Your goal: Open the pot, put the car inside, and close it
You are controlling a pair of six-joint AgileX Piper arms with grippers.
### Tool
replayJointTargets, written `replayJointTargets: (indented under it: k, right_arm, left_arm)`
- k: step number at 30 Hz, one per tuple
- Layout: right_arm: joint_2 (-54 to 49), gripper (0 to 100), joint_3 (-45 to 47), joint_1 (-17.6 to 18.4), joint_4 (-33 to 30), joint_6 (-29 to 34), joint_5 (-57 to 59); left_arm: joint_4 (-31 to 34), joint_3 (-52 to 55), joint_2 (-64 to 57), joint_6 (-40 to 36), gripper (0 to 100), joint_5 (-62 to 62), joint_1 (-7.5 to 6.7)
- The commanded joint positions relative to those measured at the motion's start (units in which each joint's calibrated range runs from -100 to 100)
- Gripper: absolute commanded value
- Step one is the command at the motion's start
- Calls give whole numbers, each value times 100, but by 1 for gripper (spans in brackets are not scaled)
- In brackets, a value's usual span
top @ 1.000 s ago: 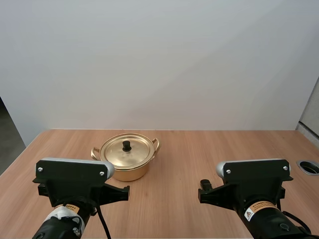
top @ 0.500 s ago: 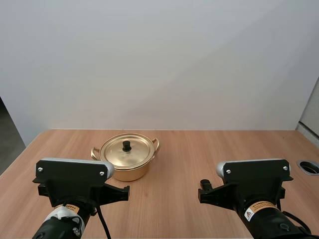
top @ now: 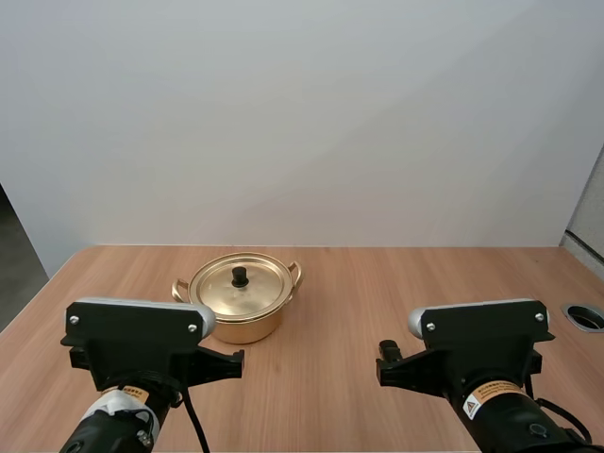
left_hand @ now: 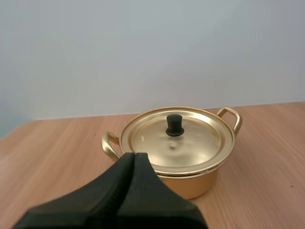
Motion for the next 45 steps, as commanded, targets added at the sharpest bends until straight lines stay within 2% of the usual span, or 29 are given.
replayJointTargets:
  k: [1,3,5,7,9,12,14,17,21,25,28,35,38,42,43,45]
  right_arm:
    - [-2,0,-190,0,-1703,3,-50]
    - [-2,0,-589,0,-2413,3,-50]
    - [-2,0,-1045,-7,-2803,3,-12]
    - [-2,0,-1627,-49,-2804,14,172]
    - [-2,0,-2158,-77,-2659,219,568]
    - [-2,0,-2948,-86,-2162,630,1490]
    - [25,0,-3201,-86,-1784,546,1642]
    - [180,0,-3252,-86,-1029,-394,1475]
    - [696,0,-3252,-86,796,-2179,2386]
    - [842,0,-3252,-153,2366,-3170,3392]
    - [827,0,-3252,-242,2675,-3229,3626]
    - [820,0,-3009,-289,2738,-3253,3710]
    - [820,0,-2961,-289,2738,-3294,3631]
    - [812,0,-2961,-289,2738,-3294,3593]
    - [812,0,-2961,-289,2738,-3294,3593]
    - [812,0,-2961,-289,2738,-3294,3593]
  left_arm:
    - [20,-252,0,262,0,-1229,-1]
    - [35,-571,0,567,0,-2165,-1]
    - [35,-974,0,785,0,-2623,-1]
    - [35,-1369,0,812,0,-2415,-1]
    - [35,-1783,0,812,0,-1537,23]
    - [48,-2312,0,868,0,175,40]
    - [1,-2544,0,992,0,284,40]
    - [-72,-2876,327,1219,0,735,40]
    - [-450,-3483,1716,1928,0,2428,61]
    - [-566,-4287,3424,2025,0,3810,113]
    - [-593,-4951,4639,2025,0,4490,113]
    - [-603,-5879,6694,2012,1,5168,113]
    - [-675,-5993,7129,2012,20,5168,113]
    - [-805,-6045,7465,1979,65,5186,96]
    - [-805,-6045,7531,1954,71,5186,96]
    - [-791,-6045,7664,1890,73,5186,96]
